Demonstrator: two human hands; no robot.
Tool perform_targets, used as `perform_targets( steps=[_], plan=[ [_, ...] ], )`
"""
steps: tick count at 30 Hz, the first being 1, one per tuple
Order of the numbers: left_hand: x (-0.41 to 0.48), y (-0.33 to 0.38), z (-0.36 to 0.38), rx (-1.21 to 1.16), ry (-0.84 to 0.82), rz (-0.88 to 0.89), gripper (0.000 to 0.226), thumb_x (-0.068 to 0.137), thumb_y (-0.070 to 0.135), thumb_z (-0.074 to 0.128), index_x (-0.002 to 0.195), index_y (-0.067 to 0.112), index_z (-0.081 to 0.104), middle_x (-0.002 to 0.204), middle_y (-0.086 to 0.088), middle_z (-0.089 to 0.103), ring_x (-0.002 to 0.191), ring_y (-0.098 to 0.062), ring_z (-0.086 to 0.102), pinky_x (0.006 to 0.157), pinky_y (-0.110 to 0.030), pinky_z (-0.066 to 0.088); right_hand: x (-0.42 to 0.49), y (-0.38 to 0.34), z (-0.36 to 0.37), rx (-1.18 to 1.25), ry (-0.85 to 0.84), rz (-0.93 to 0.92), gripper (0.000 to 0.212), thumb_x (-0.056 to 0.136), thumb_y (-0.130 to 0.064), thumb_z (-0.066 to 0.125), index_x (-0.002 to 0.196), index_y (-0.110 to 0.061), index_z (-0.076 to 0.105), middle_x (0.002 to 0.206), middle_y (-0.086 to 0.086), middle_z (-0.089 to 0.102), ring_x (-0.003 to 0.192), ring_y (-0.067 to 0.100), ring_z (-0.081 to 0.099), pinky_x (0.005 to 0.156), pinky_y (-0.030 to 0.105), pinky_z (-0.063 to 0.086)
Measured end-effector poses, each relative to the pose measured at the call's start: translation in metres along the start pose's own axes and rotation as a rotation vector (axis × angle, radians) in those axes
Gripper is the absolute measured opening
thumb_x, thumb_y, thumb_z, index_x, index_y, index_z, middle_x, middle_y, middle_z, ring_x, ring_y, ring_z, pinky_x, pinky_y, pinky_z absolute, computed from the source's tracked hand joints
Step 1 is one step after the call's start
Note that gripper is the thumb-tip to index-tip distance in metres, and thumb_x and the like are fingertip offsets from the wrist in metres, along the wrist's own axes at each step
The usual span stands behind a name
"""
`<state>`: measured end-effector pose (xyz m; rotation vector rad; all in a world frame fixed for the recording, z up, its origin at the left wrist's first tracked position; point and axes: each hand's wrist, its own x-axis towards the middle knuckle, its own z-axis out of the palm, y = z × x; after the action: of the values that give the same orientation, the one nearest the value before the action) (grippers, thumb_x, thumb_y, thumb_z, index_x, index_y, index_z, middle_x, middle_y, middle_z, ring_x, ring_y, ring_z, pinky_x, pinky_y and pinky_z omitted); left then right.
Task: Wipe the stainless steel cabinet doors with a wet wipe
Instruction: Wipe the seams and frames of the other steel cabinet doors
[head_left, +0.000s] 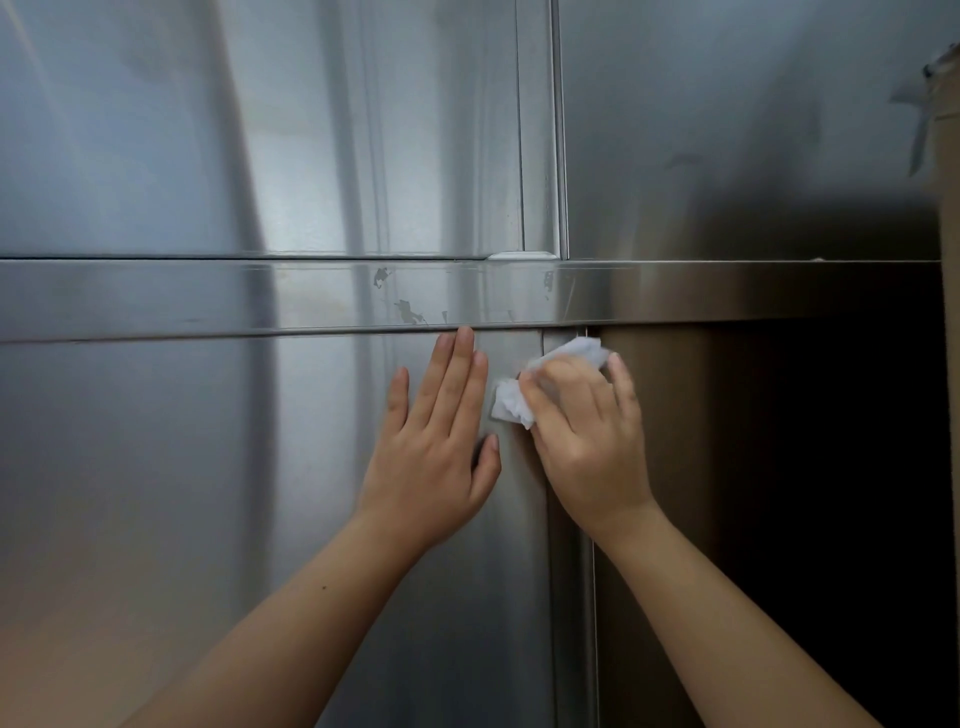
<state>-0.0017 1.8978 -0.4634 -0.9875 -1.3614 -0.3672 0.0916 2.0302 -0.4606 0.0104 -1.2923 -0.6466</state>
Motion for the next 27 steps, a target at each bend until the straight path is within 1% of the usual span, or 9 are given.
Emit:
perform_targets(
  steps=[3,5,9,13,16,18,21,25,27],
  plan=[
    [0.001,0.001,0.001,-0.002,0.003,0.002,0.063,0.09,0.031,0.036,0.143,-0.001,0.028,0.152,-0.018,0.023,0.142,-0.028,0.022,0.113,-0.048,0.015,0.0,-0.004,0.002,0.117,-0.002,0.015,0.02,0.083,-0.002,0.07,0.102,0.002,0.069,0.094,0.014,0.067,0.088,0.027,0.063,0.079,0.037,0.051],
    [0.001,0.0,0.001,-0.004,0.006,0.001,0.063,0.09,0.031,0.036,0.143,-0.001,0.028,0.152,-0.018,0.024,0.141,-0.028,0.022,0.113,-0.048,0.015,0.001,-0.007,0.002,0.163,-0.014,0.018,0.021,0.084,-0.001,0.068,0.104,0.005,0.068,0.095,0.016,0.067,0.089,0.029,0.064,0.076,0.035,0.053],
    [0.001,0.0,0.001,-0.004,0.005,0.003,0.062,0.09,0.031,0.035,0.144,0.0,0.026,0.152,-0.018,0.024,0.142,-0.028,0.021,0.113,-0.048,0.016,-0.006,-0.005,0.002,0.207,-0.039,0.028,0.028,0.086,0.0,0.066,0.113,0.006,0.063,0.103,0.019,0.066,0.099,0.031,0.063,0.087,0.037,0.053],
    [0.0,0.0,0.001,-0.001,0.013,0.001,0.062,0.09,0.03,0.036,0.143,-0.001,0.029,0.152,-0.018,0.024,0.141,-0.028,0.023,0.113,-0.048,0.017,-0.019,-0.007,0.001,0.256,-0.071,0.041,0.033,0.093,-0.001,0.055,0.125,0.006,0.051,0.124,0.024,0.058,0.12,0.033,0.054,0.097,0.04,0.048],
    [0.0,0.0,0.001,-0.004,0.009,0.0,0.062,0.09,0.031,0.036,0.143,-0.001,0.029,0.152,-0.018,0.024,0.142,-0.028,0.022,0.113,-0.047,0.015,-0.026,-0.007,-0.002,0.314,-0.185,0.031,0.038,0.096,-0.008,0.044,0.133,0.004,0.043,0.138,0.026,0.045,0.132,0.035,0.041,0.103,0.044,0.043],
    [0.0,-0.001,0.001,-0.008,0.005,0.0,0.062,0.091,0.032,0.035,0.144,-0.001,0.028,0.152,-0.018,0.024,0.142,-0.028,0.022,0.113,-0.047,0.015,-0.025,-0.008,-0.004,0.337,-0.291,0.063,0.047,0.095,-0.015,0.041,0.14,-0.001,0.033,0.147,0.022,0.033,0.138,0.034,0.031,0.109,0.046,0.034],
    [0.0,0.0,0.001,-0.013,0.008,-0.003,0.062,0.091,0.032,0.035,0.144,-0.001,0.028,0.152,-0.019,0.025,0.142,-0.028,0.022,0.113,-0.048,0.016,-0.012,-0.008,-0.002,0.329,-0.379,0.117,0.057,0.094,-0.025,0.038,0.145,-0.007,0.023,0.152,0.018,0.021,0.142,0.032,0.021,0.113,0.046,0.024],
    [0.0,0.0,0.002,-0.025,0.033,-0.002,0.058,0.096,0.033,0.028,0.144,0.0,0.028,0.151,-0.019,0.025,0.141,-0.028,0.024,0.113,-0.048,0.017,-0.002,-0.009,0.003,0.337,-0.416,0.156,0.061,0.094,-0.029,0.038,0.147,-0.007,0.016,0.155,0.018,0.014,0.143,0.031,0.014,0.113,0.047,0.021],
    [0.0,0.0,0.002,-0.027,0.027,-0.006,0.06,0.093,0.031,0.033,0.143,0.0,0.027,0.151,-0.019,0.025,0.141,-0.028,0.024,0.113,-0.049,0.017,-0.01,-0.015,0.001,0.353,-0.424,0.195,0.063,0.095,-0.031,0.039,0.147,-0.007,0.015,0.155,0.018,0.012,0.144,0.031,0.013,0.113,0.047,0.024]
  ],
)
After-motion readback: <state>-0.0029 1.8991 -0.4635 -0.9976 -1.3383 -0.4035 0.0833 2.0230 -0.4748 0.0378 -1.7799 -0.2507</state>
